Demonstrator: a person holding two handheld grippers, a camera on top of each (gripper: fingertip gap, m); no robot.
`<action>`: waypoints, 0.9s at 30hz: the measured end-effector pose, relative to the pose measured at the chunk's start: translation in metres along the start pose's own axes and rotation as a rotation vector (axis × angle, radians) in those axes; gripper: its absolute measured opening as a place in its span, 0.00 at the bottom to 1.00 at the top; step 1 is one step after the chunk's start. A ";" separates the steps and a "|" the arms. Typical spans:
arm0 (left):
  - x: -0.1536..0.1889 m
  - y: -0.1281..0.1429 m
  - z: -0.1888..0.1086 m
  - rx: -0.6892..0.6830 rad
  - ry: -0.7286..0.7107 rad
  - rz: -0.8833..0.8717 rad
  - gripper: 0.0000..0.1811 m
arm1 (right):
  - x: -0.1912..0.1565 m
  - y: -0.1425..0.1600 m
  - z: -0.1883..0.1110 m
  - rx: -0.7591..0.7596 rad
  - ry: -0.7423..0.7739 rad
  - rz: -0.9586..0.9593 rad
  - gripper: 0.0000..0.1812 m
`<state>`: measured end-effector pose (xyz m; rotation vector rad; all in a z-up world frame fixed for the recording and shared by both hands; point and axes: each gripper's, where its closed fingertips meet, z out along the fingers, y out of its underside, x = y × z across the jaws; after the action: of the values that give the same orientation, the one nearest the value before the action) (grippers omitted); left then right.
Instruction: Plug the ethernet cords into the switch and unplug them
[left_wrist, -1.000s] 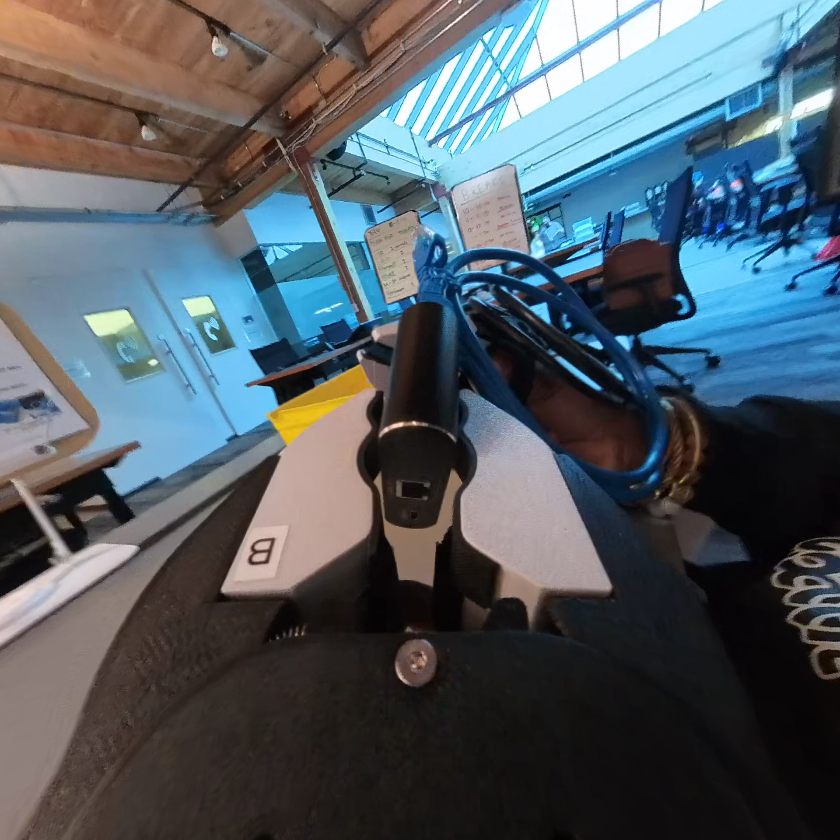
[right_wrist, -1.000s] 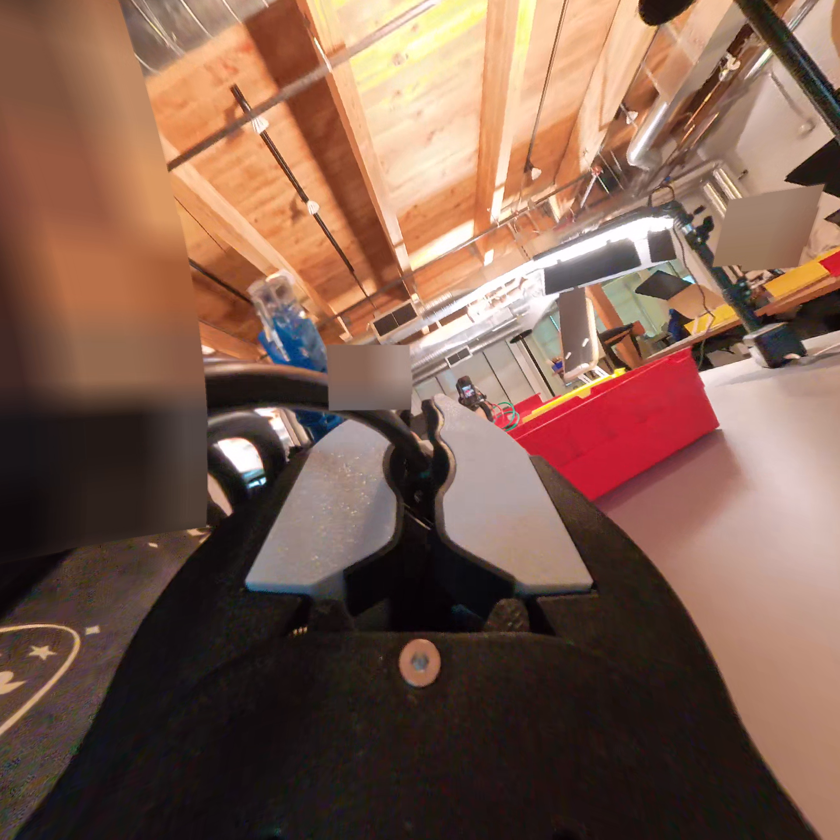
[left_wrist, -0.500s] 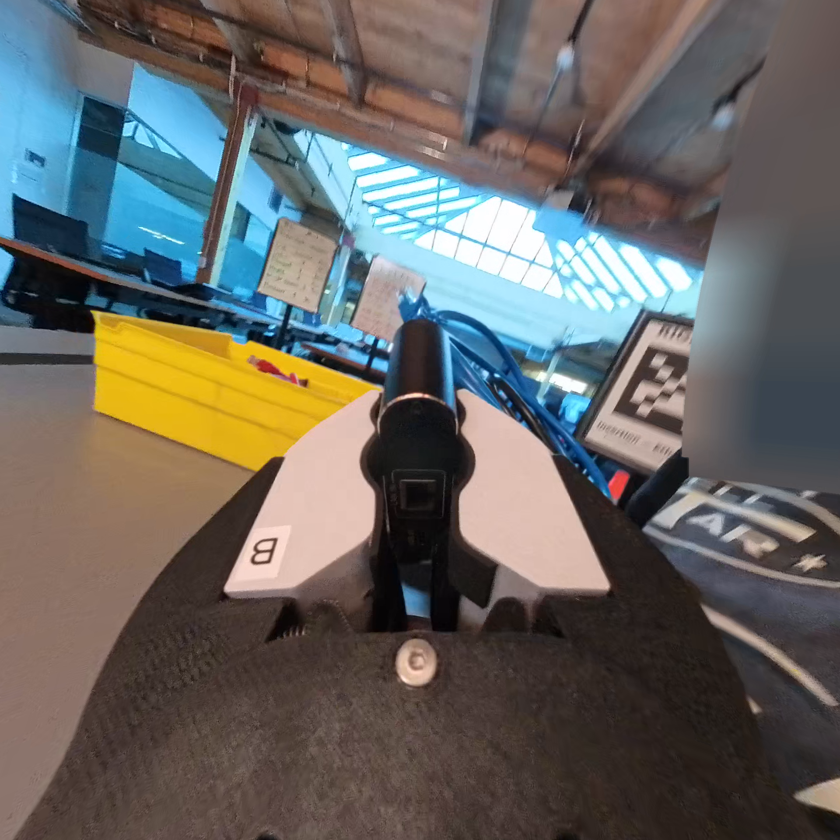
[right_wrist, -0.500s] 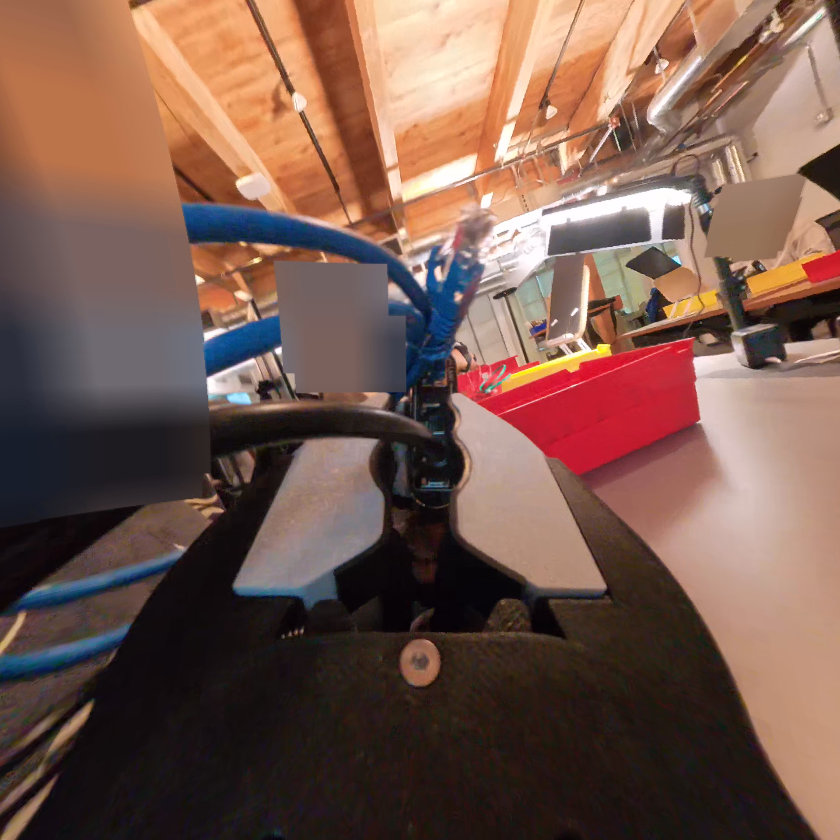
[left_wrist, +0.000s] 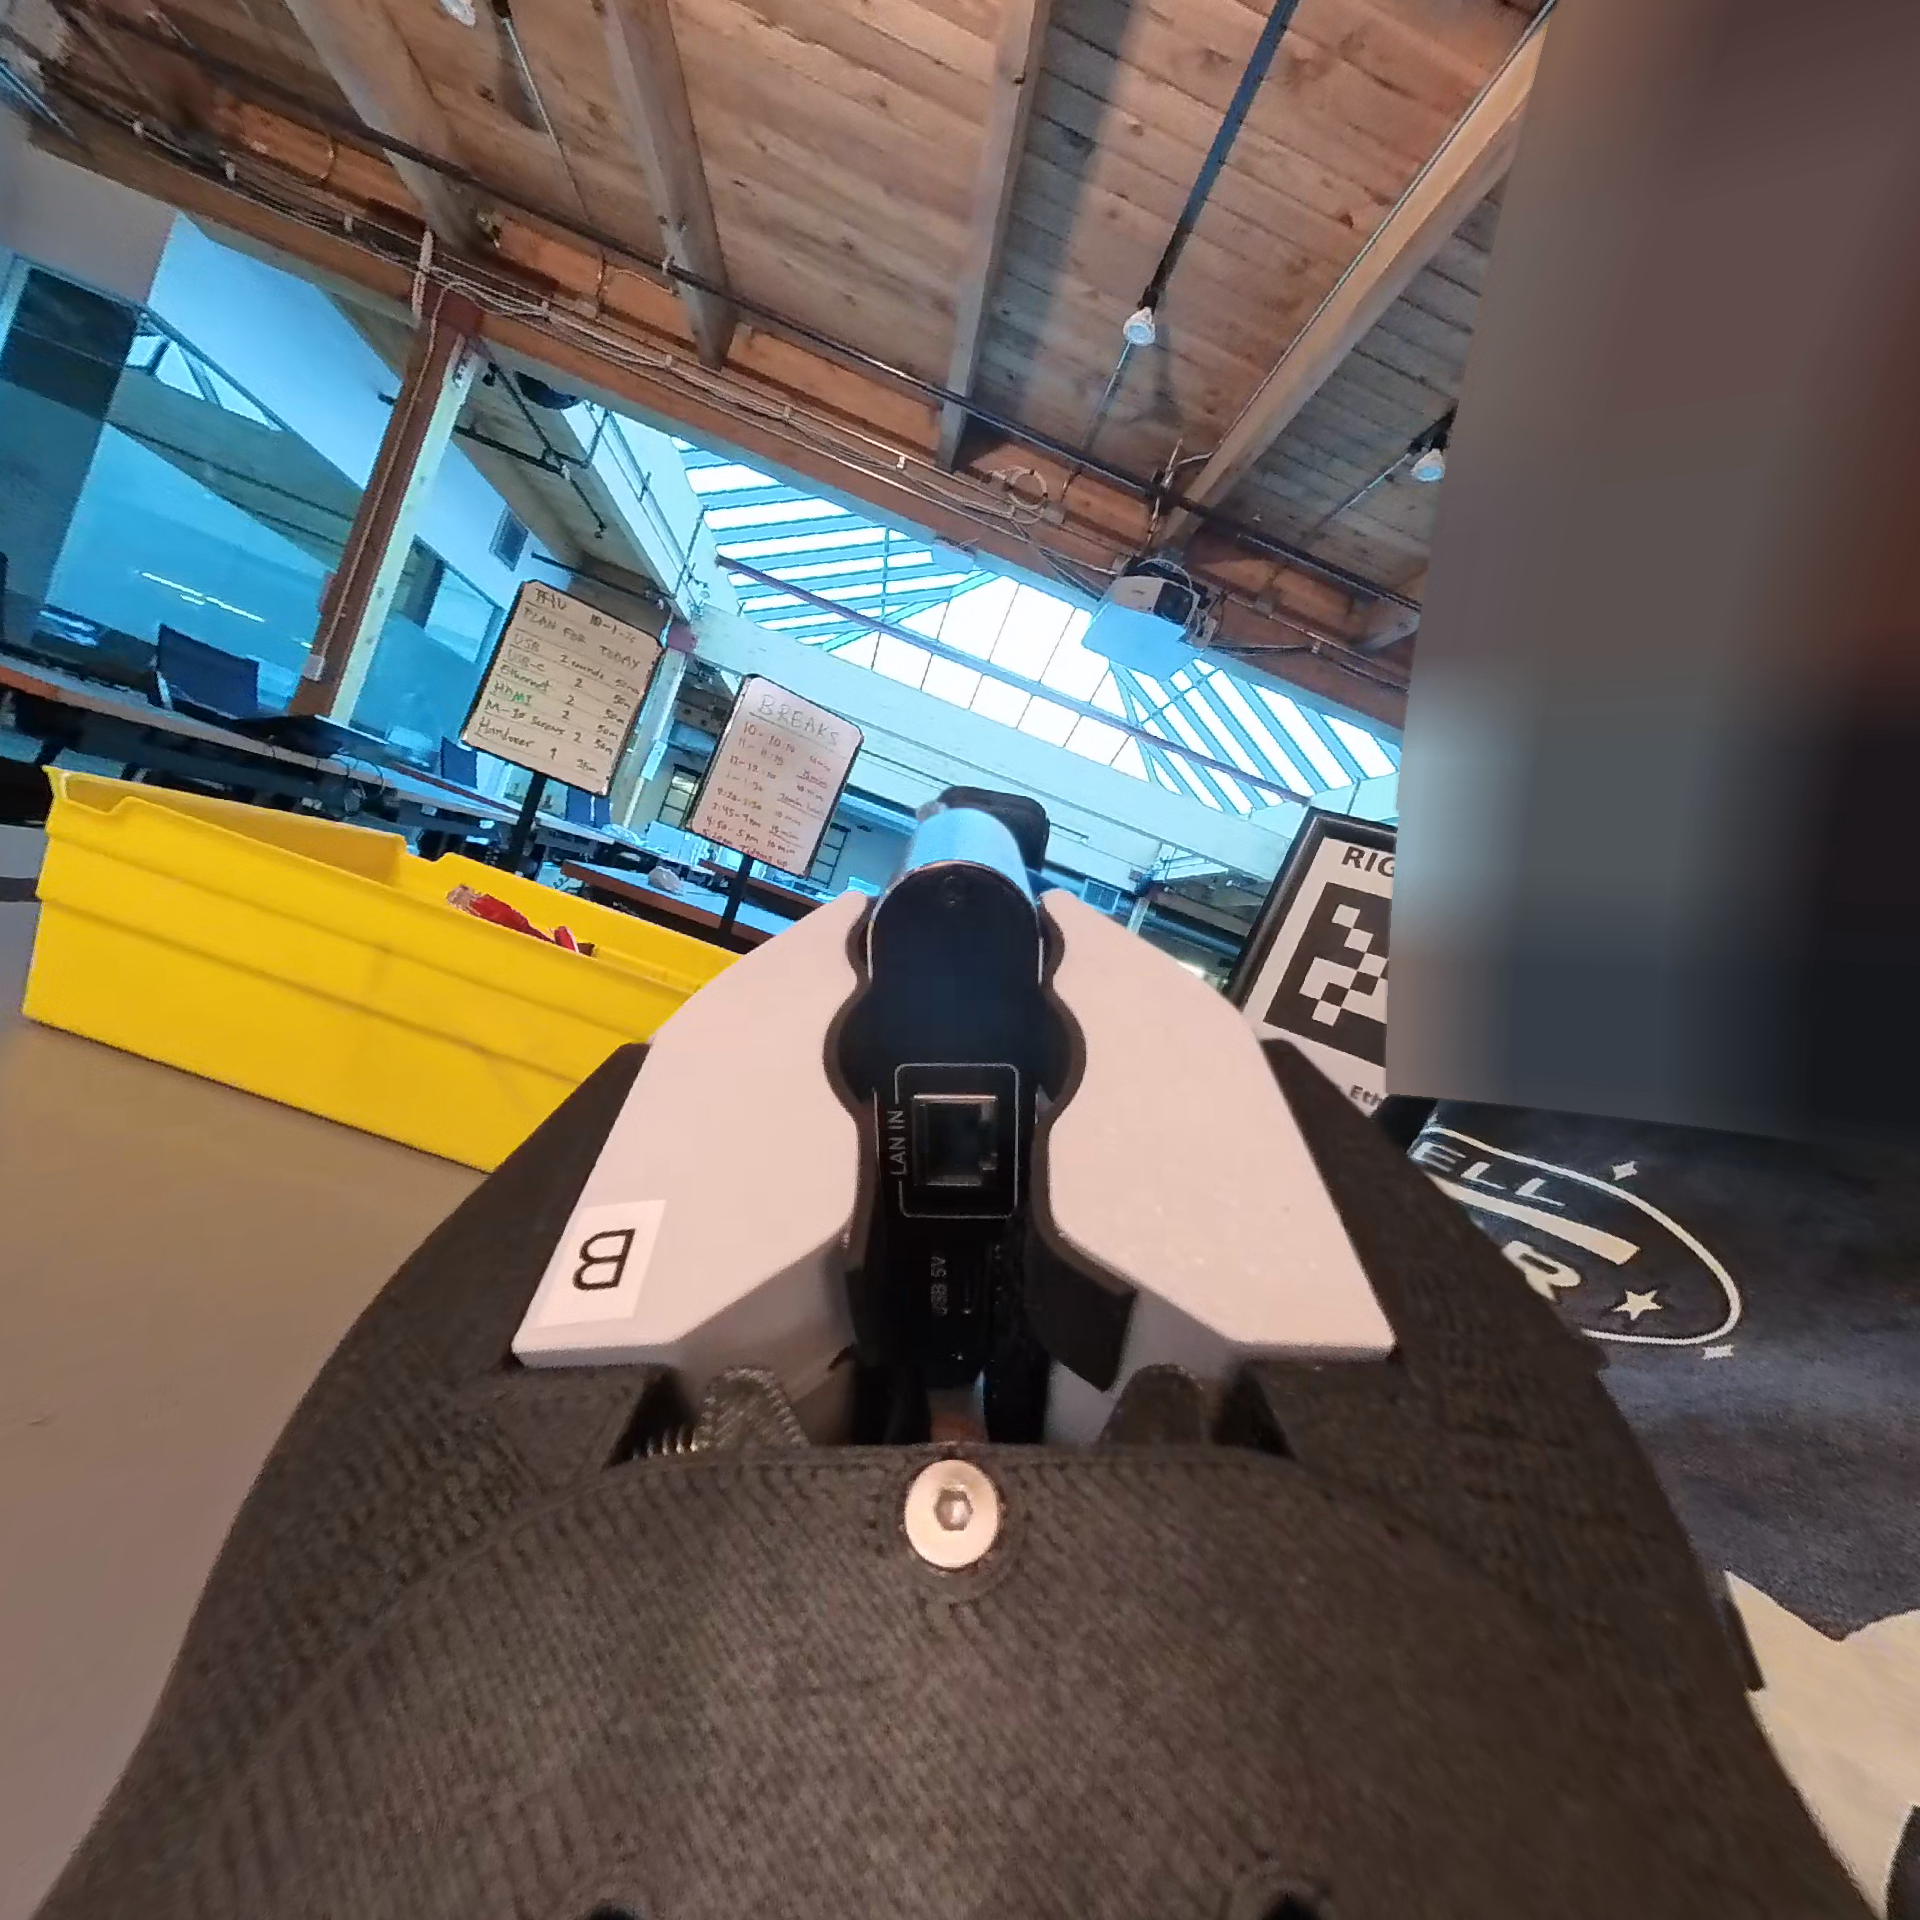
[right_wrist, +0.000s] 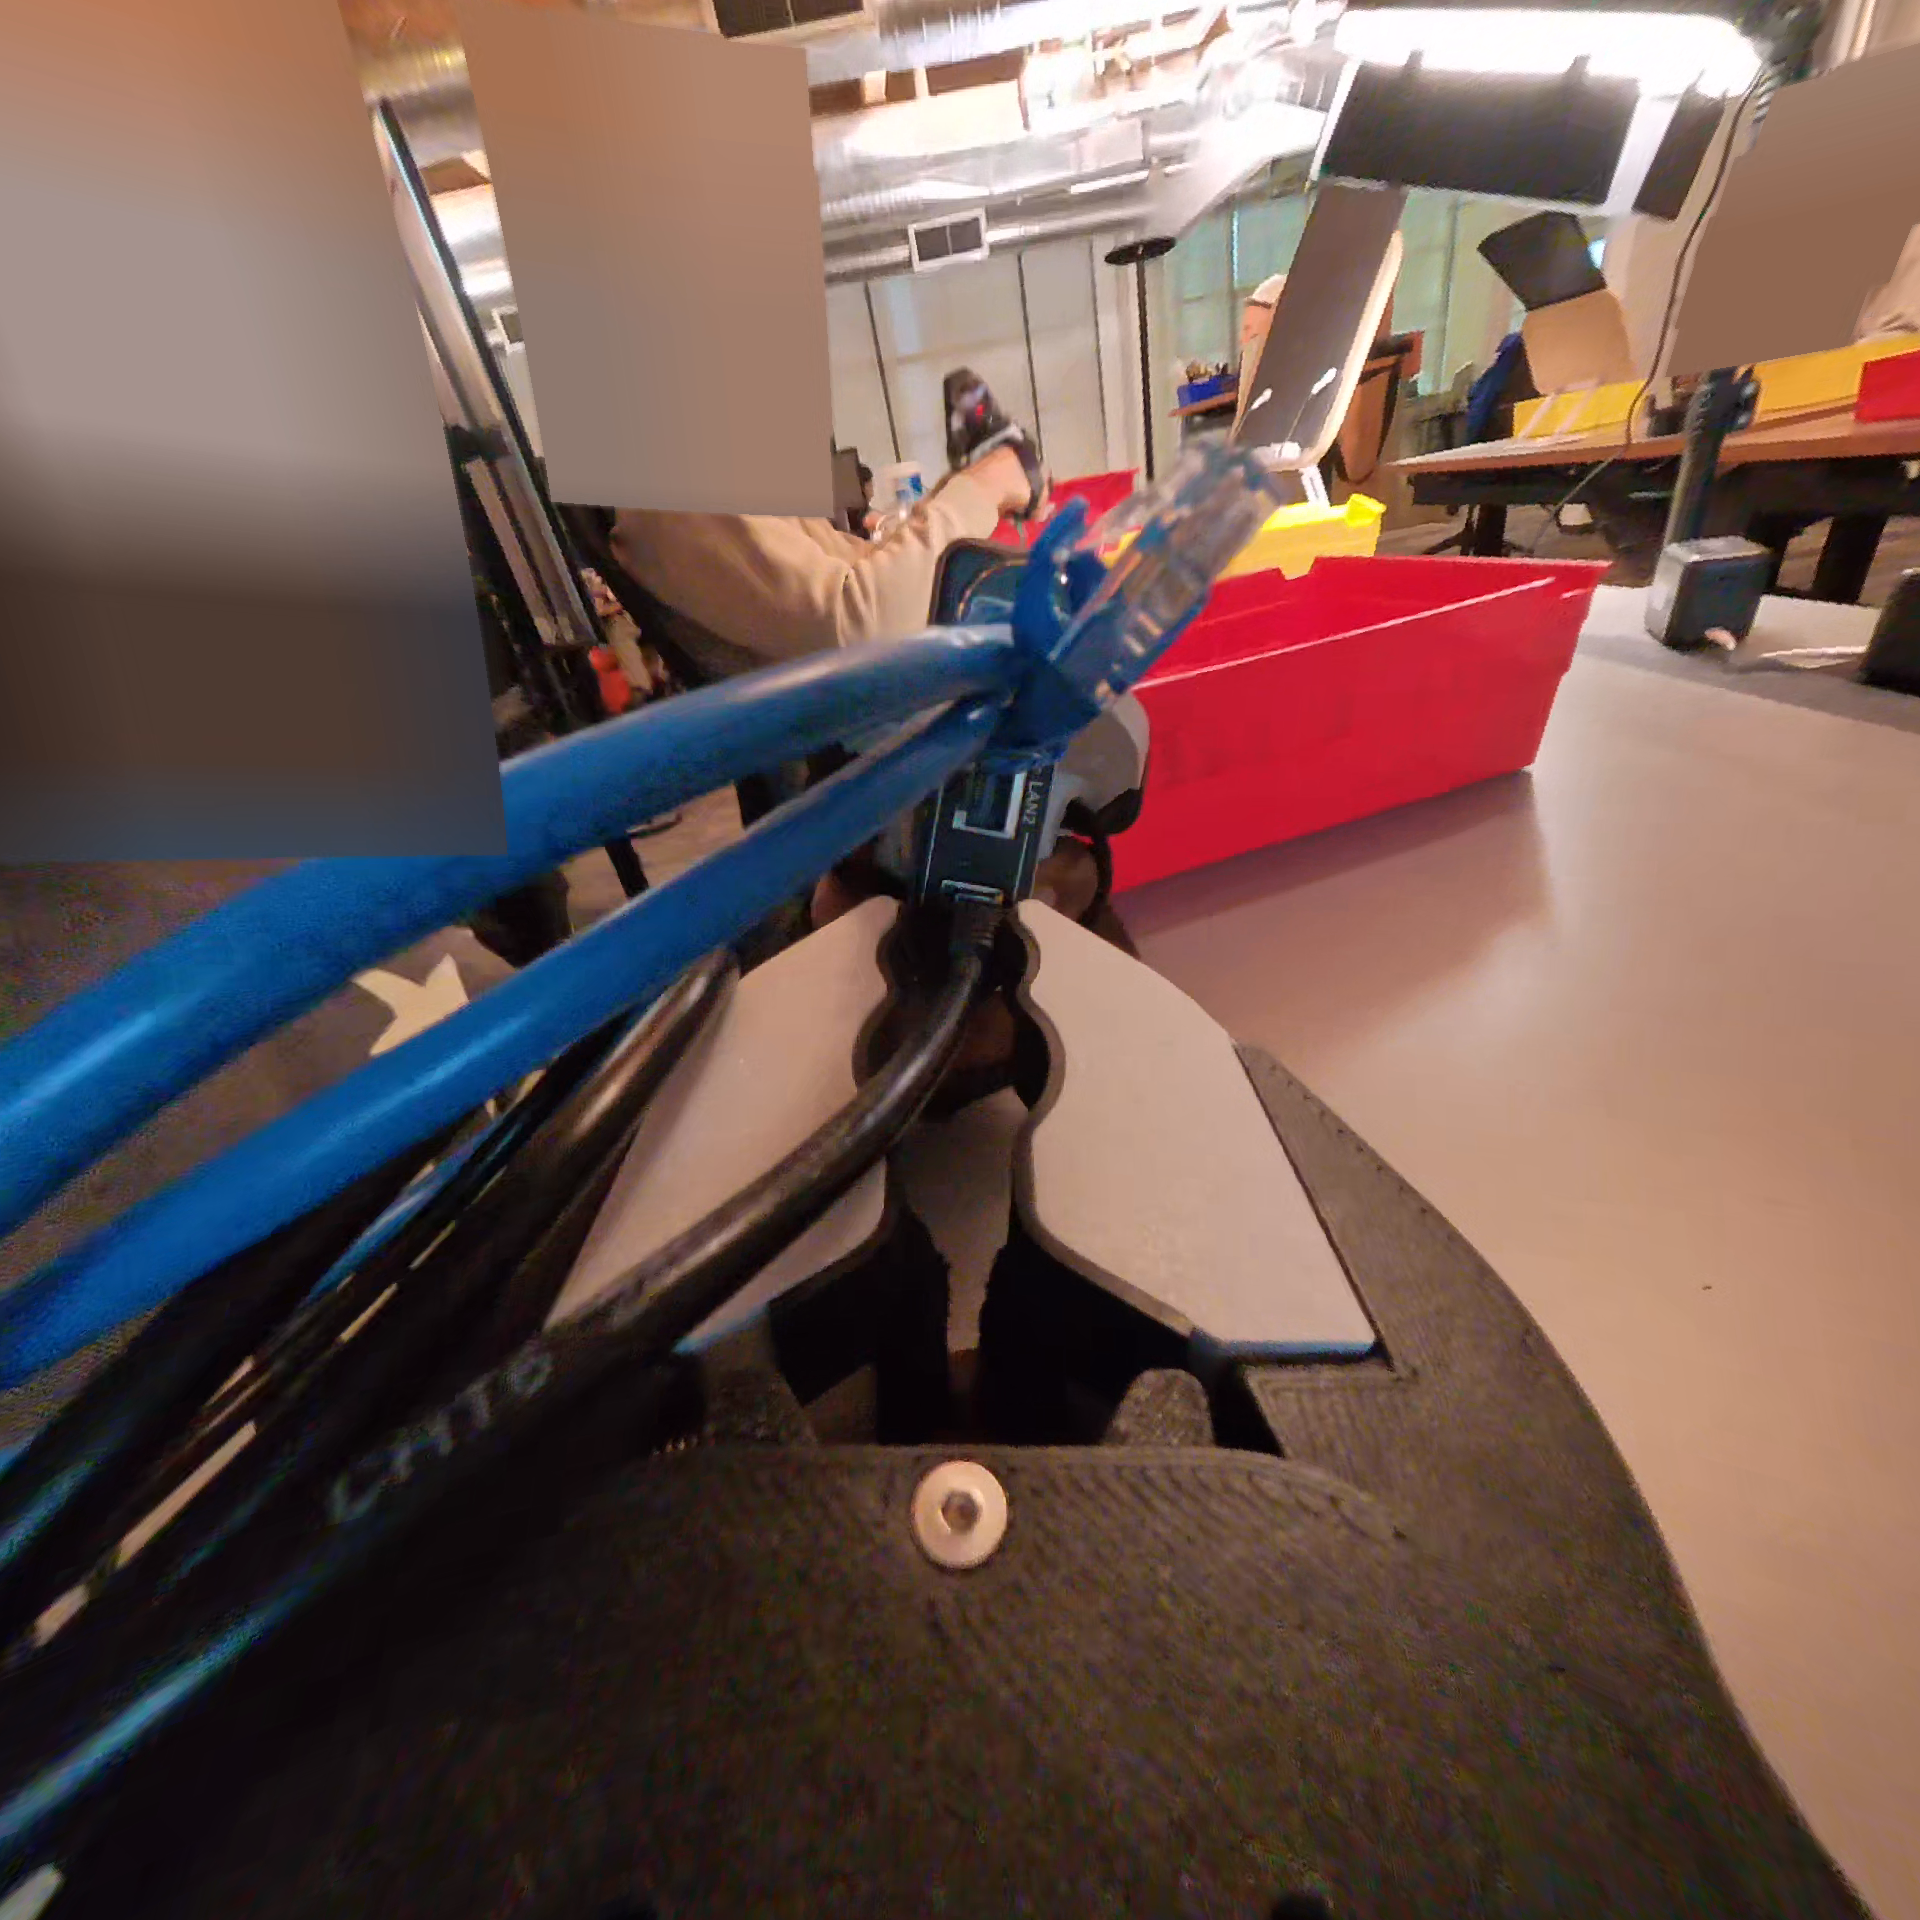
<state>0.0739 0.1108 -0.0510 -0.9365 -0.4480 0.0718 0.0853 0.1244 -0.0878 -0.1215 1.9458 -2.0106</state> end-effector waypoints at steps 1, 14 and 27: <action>0.000 0.001 0.000 -0.008 0.000 0.006 0.14 | 0.000 0.003 0.002 -0.021 0.000 -0.013 0.08; 0.017 0.021 0.012 -0.120 0.027 0.241 0.27 | -0.015 -0.041 -0.022 0.289 -0.056 -0.118 0.07; 0.021 0.031 0.013 -0.202 0.039 0.288 0.14 | -0.010 -0.027 -0.011 0.057 0.093 -0.295 0.16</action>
<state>0.0923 0.1447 -0.0619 -1.1950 -0.2845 0.2733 0.0869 0.1383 -0.0604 -0.3241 2.0239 -2.2931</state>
